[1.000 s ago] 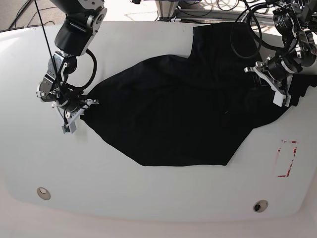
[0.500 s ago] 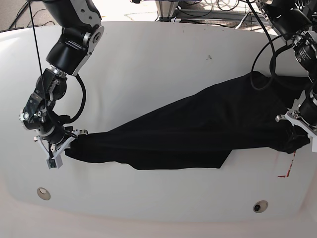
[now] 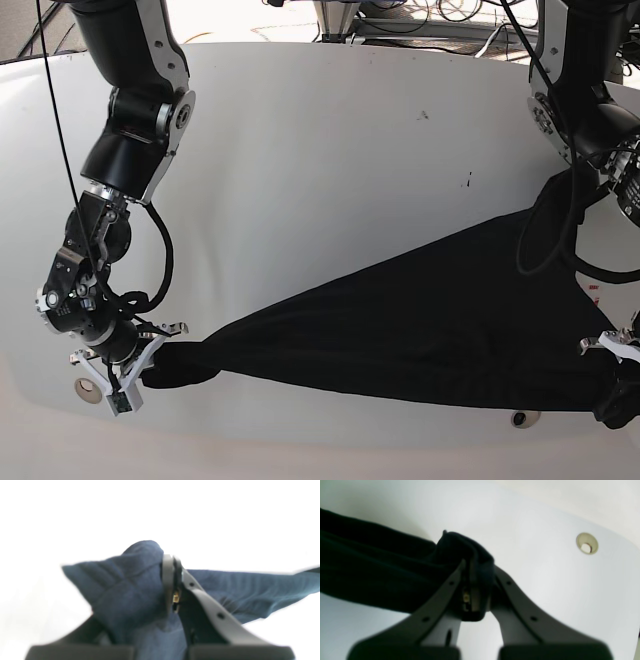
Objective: Layout the t-shirt on the table in an organized manner, then fold the t-shirt properly
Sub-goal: 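Lift the t-shirt with both grippers and shake it out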
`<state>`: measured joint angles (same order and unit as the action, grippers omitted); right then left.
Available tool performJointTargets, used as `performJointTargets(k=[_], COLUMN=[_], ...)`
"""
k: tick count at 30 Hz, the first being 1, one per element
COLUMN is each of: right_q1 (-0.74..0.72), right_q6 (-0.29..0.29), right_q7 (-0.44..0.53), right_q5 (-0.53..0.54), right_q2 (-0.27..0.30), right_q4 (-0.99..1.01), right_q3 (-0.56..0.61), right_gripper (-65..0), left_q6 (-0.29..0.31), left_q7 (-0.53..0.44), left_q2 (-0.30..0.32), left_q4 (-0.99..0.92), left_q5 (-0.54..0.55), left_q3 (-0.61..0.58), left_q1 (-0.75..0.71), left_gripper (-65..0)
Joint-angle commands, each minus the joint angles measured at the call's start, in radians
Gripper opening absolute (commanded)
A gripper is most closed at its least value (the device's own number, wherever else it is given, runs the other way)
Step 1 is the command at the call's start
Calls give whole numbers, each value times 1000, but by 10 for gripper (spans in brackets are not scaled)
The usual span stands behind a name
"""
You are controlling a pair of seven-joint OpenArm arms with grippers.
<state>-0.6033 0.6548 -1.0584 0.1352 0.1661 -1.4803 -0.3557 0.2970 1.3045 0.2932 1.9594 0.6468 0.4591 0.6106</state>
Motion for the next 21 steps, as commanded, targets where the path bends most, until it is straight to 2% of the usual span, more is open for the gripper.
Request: performJointTargets(k=[1, 10, 13, 17, 21], right_q1=[-117, -340, -402, -490, -521], right_q6=[-2, -2, -2, -2, -2], right_q7=[19, 19, 19, 19, 19], right_q5=[1, 1, 1, -1, 4], right_q2=[19, 56, 57, 89, 108], right_q4=[39, 208, 264, 326, 332], right_q3=[24, 36, 36, 42, 82], right_gripper=[-650, -650, -650, -650, -650], left_q6=[1, 1, 1, 1, 1], left_q7=[-24, -9, -10, -16, -24], left_q2=[-16, -22, -22, -22, -22], left_q4=[10, -55, -104, -206, -254], left_q5=[-34, -121, -127, -127, -127], left_q3=[-26, -90, -92, -90, -90], left_q1=[119, 358, 424, 530, 590], left_gripper=[-650, -650, -650, -650, -650])
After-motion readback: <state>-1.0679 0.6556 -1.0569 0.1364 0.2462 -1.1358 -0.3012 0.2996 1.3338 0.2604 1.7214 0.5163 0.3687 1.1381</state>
